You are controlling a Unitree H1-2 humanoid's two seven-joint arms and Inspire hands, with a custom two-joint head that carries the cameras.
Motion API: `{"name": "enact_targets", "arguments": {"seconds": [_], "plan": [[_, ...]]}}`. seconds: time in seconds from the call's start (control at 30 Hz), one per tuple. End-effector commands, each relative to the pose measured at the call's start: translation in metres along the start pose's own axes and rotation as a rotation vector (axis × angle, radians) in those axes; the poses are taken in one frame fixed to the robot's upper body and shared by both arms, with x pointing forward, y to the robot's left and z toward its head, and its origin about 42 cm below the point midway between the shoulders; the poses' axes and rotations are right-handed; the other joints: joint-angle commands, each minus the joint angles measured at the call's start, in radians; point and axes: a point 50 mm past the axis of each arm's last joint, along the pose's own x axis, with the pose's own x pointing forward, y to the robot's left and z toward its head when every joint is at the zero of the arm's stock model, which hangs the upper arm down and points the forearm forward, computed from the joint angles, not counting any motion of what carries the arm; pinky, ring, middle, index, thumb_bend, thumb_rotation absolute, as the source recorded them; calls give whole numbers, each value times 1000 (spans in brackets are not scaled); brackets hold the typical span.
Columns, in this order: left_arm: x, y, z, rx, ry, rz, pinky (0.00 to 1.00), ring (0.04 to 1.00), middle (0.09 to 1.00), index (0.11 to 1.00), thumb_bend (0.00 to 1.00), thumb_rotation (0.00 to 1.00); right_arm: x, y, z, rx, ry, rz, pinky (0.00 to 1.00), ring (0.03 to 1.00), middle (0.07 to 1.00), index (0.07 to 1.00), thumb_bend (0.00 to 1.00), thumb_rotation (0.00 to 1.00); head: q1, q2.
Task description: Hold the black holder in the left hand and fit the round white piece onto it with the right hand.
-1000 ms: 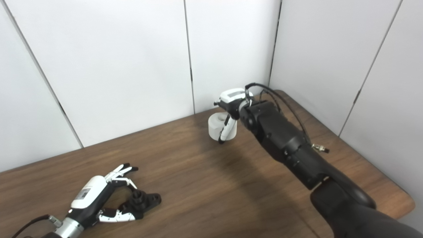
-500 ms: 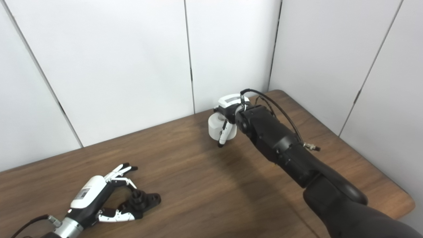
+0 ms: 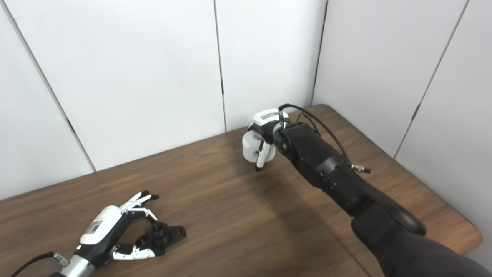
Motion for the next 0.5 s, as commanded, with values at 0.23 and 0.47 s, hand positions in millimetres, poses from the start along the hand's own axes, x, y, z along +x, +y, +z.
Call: {"name": "enact_targets", "arguments": {"seconds": [0.23,0.47], "plan": [[-72,-43,-36,1,170,-180,910,975,912,485,523,74,-7,-37,-13,-24,2,-132,828,898,900,834,1000,345,-4,7],[-72,-42,-37,-1,172,-182,919,975,913,486,523,74,-13,-42,-10,24,-10,-197,810,852,854,750,909,274,1,12]]}}
